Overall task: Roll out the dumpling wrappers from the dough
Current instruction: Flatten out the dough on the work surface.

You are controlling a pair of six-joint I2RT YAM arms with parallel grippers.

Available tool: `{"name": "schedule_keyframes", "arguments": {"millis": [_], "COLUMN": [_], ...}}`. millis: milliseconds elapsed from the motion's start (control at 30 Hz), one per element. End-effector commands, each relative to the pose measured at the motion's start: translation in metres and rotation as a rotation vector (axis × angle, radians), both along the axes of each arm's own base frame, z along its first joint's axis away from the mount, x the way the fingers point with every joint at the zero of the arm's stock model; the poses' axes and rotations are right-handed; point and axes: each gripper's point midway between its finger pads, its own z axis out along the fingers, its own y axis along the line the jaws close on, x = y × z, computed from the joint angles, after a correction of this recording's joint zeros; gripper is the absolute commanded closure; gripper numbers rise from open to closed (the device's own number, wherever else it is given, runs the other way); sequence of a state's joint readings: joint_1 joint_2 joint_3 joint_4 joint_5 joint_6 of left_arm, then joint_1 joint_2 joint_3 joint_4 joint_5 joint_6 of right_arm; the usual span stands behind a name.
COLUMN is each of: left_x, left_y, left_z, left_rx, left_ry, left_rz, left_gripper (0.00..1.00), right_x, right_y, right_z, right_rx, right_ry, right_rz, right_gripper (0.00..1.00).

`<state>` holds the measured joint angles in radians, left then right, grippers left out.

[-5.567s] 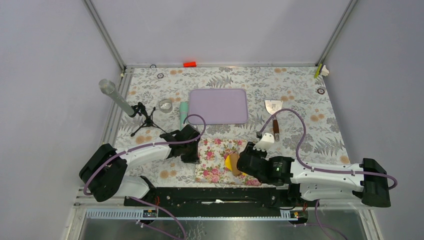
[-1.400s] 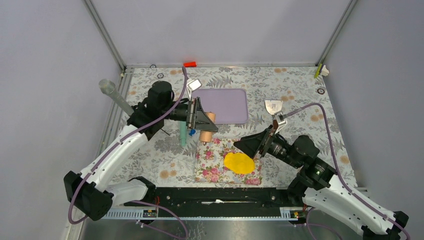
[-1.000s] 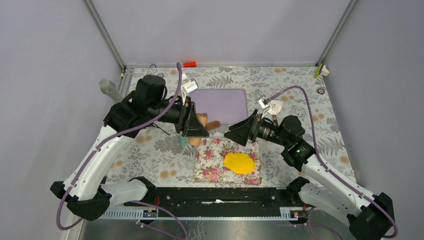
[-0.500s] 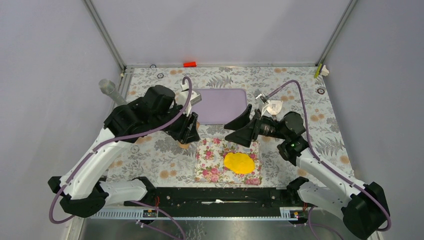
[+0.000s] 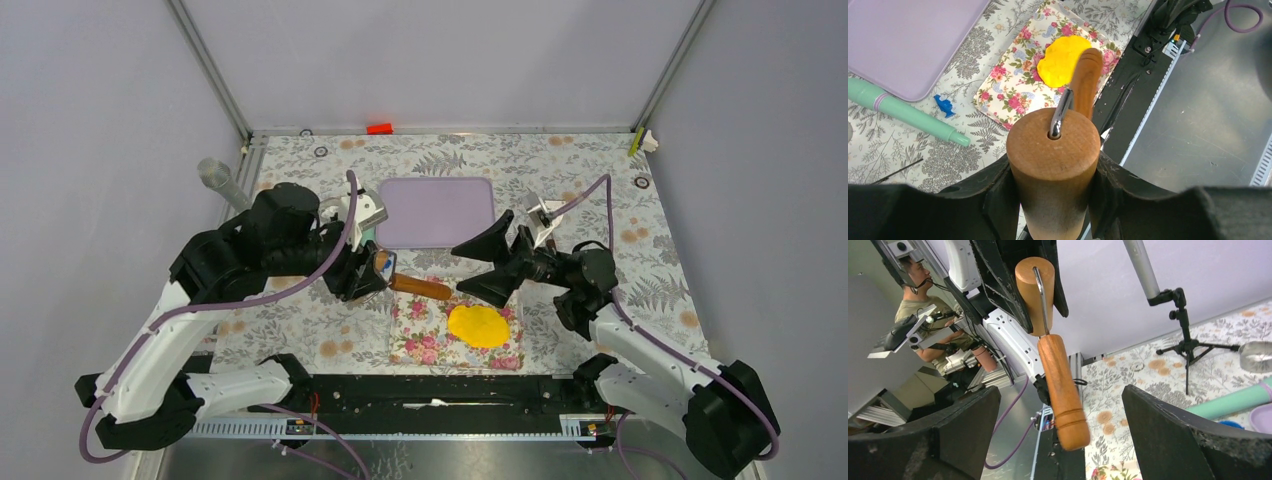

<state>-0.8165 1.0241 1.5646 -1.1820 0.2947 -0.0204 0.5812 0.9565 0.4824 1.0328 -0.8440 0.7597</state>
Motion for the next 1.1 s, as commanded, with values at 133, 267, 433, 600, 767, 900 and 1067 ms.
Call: {"name": "schedule_keyframes", "arguments": {"millis": [133, 267, 433, 600, 767, 900, 1067], "left_x": [-0.010, -0.015, -0.022, -0.029, -0.037, -0.038, -0.043], "left_y": [-0.015, -0.017, -0.018, -0.020, -0.025, -0.027, -0.024], "left_z": [0.034, 0.043, 0.056, 0.066, 0.077, 0.078, 0.080], "left_rx": [-0.076, -0.093, -0.122, -0.152, -0.182, -0.178, -0.184], "left_ry": [-0.120, -0.166, -0.192, -0.190, -0.194, -0.198, -0.206], "left_rz": [-0.139, -0.174, -0.204, -0.221, -0.244, -0.247, -0.252], "left_gripper": [1.00, 1.00, 1.00, 1.00, 1.00, 1.00, 1.00], "right_x": [-0.008, -0.007, -0.002, -0.002, -0.029, -0.036, -0.027], "right_y": [-0.001, 0.002, 0.004, 0.007, 0.017, 0.022, 0.015], "right_z": [0.023, 0.020, 0.021, 0.025, 0.027, 0.031, 0.047], "right_rx": [0.157, 0.191, 0.214, 0.214, 0.210, 0.229, 0.306], "right_ry": [-0.156, -0.183, -0.245, -0.250, -0.285, -0.276, -0.223], "right_rz": [0.060, 0.072, 0.036, 0.053, 0.160, 0.181, 0.098], "right_gripper": [0.01, 0.02, 0.01, 0.00, 0.00, 0.00, 0.00]}}
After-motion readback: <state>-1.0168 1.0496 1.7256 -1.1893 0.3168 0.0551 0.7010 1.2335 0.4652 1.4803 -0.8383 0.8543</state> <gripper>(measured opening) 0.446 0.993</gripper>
